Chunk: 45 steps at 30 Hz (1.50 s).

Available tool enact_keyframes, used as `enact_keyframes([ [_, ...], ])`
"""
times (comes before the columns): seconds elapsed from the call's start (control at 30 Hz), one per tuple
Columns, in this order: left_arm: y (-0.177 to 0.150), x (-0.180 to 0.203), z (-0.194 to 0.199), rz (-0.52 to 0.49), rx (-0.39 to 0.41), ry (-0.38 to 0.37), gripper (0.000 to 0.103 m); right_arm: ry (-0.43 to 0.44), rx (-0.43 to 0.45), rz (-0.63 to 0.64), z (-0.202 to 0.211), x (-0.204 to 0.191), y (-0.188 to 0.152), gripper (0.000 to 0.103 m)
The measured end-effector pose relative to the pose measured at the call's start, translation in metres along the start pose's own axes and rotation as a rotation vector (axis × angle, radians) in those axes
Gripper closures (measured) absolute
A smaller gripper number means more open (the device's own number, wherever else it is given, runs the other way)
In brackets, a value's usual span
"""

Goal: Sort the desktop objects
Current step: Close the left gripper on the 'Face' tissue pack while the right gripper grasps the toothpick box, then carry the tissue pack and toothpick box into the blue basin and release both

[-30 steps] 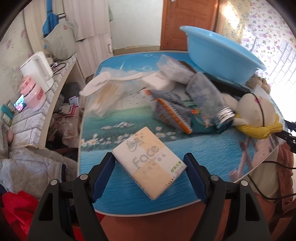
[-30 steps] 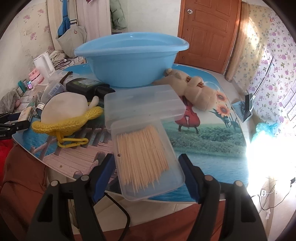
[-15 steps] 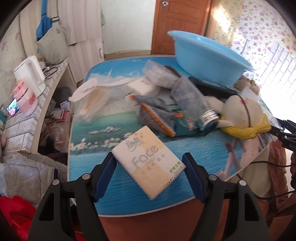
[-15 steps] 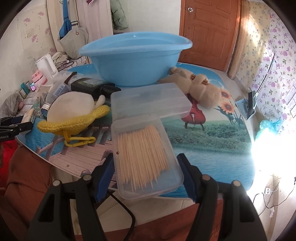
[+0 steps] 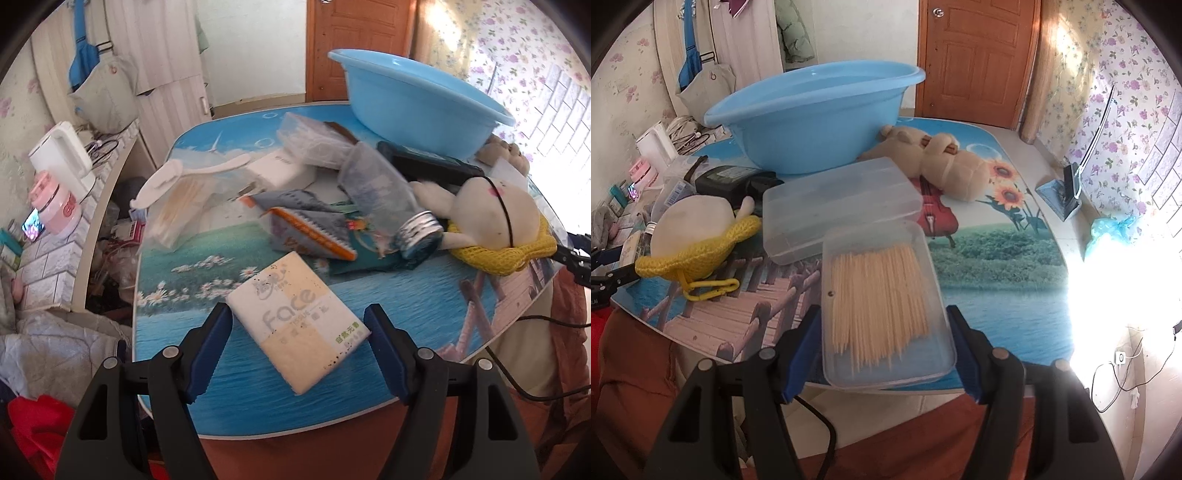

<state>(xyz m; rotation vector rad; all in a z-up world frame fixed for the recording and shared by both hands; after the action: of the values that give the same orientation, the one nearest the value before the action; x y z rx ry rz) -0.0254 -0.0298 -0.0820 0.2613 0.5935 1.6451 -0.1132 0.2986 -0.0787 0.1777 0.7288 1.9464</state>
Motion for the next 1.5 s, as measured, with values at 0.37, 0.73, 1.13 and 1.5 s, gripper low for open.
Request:
enact_keyframes([
  [0.37, -0.001, -0.017, -0.01, 0.067, -0.031, 0.03, 0.023, -0.014, -0.007, 0.027, -0.006, -0.008, -0.002, 0.037],
  [0.73, 0.007, -0.007, 0.014, 0.057, 0.055, -0.028, 0.046, -0.013, 0.105, -0.031, 0.018, 0.008, 0.007, 0.043],
  [1.13, 0.05, 0.002, 0.05, 0.058, 0.168, -0.068, 0.046, -0.011, 0.239, -0.019, 0.055, 0.006, 0.027, 0.043],
  [1.5, 0.093, 0.047, 0.072, 0.008, 0.249, -0.159, 0.046, 0.056, 0.339, 0.037, 0.081, -0.012, 0.054, 0.043],
])
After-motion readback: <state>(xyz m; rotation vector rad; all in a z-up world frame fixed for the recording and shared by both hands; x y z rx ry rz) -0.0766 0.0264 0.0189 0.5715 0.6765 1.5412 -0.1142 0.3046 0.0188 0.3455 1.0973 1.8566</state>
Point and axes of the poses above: each gripper's, at about its wrist camera, not at the fingertips, and z roughly against the way its jaws point, x to its right, y to its top, the point moved 2 cm from there along -z, roughly the way its jaws point, and after that the axes turned 12 degrees about y, right-handed, at the moved point
